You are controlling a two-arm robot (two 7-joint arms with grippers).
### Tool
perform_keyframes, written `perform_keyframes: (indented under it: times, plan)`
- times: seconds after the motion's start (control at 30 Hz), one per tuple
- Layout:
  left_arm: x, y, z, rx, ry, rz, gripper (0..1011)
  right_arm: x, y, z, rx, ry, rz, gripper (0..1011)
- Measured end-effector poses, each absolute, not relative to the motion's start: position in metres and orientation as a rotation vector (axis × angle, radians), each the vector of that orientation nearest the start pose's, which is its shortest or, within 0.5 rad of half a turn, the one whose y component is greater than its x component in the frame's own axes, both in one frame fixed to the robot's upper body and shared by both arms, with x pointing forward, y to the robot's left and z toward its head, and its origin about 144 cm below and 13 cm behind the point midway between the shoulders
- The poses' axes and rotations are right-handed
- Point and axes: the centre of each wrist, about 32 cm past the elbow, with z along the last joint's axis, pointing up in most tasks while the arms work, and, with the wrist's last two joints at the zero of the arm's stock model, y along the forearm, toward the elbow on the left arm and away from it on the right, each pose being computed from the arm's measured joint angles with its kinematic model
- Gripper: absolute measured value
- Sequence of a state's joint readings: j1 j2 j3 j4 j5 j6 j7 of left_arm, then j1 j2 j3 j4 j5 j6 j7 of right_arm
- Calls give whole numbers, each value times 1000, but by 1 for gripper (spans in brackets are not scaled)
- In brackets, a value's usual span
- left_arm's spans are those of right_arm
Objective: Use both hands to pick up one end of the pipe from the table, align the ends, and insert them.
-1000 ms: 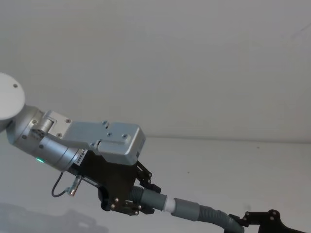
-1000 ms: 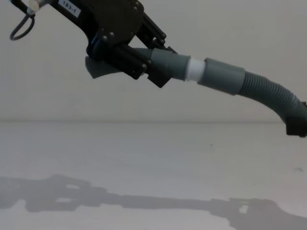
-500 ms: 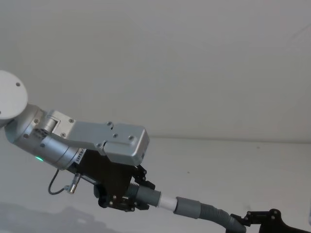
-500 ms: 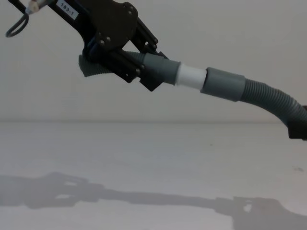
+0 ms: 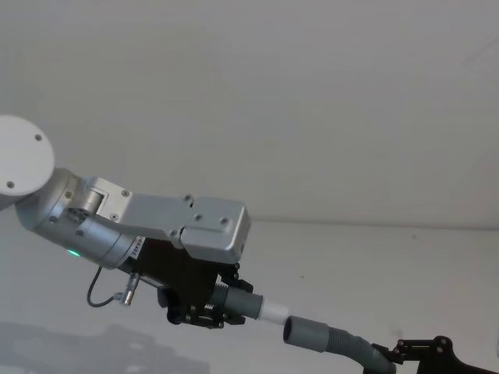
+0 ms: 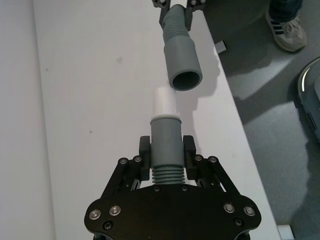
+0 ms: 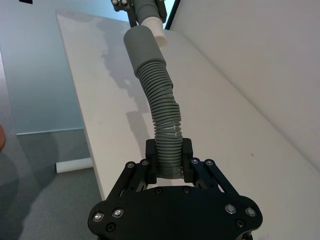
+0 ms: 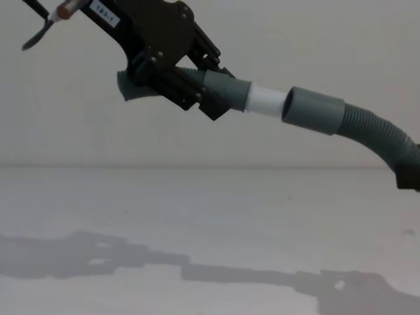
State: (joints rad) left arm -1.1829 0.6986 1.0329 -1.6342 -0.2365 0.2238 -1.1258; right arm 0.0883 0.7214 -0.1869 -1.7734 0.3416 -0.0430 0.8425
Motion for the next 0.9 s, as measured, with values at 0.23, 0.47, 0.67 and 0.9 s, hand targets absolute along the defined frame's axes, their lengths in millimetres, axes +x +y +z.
perform_keyframes:
  times: [0.23,0.47,0.67,0.9]
  plan:
    - [563,187,1446,773,-652,-61,352,465,-338,1255,-263,-319,-464,255]
    - [563,184,1446,768,-661,-54,352,464,-339,1254,-264,-312,-470,255]
    - [560,183,1446,769,-663,-48,352,463,-341,1253,-268,-302,-481,255]
    - [555,185,1446,772,-659,-35,352,463,-341,1252,-274,-287,-501,255]
